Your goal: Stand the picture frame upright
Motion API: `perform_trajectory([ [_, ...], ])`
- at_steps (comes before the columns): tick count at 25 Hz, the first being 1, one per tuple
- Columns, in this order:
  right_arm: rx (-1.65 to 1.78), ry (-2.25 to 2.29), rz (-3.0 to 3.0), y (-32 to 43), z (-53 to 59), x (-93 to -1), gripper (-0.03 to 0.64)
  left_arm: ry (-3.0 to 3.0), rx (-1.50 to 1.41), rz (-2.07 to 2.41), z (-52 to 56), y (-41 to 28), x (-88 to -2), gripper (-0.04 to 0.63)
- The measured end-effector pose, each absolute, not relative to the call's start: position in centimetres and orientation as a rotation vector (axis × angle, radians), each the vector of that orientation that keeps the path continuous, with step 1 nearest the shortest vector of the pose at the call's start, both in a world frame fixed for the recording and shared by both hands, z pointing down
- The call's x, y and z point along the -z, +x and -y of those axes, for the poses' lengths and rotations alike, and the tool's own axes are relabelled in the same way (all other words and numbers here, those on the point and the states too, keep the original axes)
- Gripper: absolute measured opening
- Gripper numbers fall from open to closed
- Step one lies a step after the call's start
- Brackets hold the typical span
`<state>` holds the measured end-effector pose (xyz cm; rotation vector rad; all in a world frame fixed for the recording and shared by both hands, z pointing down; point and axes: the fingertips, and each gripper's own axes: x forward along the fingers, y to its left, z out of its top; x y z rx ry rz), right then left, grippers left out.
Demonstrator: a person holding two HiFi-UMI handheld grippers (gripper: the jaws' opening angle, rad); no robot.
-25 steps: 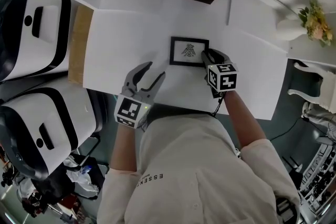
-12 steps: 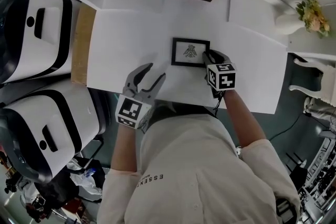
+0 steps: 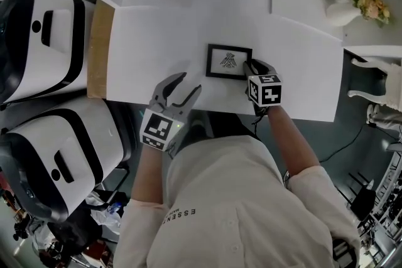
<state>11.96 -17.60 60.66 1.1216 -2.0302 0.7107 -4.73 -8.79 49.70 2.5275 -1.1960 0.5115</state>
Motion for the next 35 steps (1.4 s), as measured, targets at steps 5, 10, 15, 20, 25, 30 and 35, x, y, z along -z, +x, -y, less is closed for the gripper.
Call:
perform_trajectory([
  [5,-0.709,1.136,2.023,12.1,15.4,-60.6,0.112,2.541,-0.522,1.159,6.9,-4.7,-49.8,0.186],
  [10,-0.717,1.164,2.017,12.3,13.1,-60.6,0.112,2.542,-0.542,1.123,4.5,-4.7,-50.3,0.186],
  [15,-0.707,1.154,2.025,12.4,10.8,-60.7,0.112,2.535,-0.563,1.1,2.4,-4.6,-51.1,0.186],
  [20,-0.703,1.159,2.035,12.5,8.9,-60.6,0.112,2.521,-0.575,1.082,0.5,-4.7,-51.8,0.186],
  [25,-0.691,1.15,2.046,12.4,7.3,-60.7,0.112,2.505,-0.587,1.058,-1.0,-4.6,-52.9,0.186],
  [30,-0.67,1.116,2.053,12.3,5.7,-60.7,0.112,2.473,-0.558,1.029,-1.9,-4.4,-54.0,0.186],
  [35,-0.671,1.107,2.053,12.7,4.6,-60.7,0.112,2.38,-0.455,0.972,-2.7,-3.7,-55.5,0.185],
])
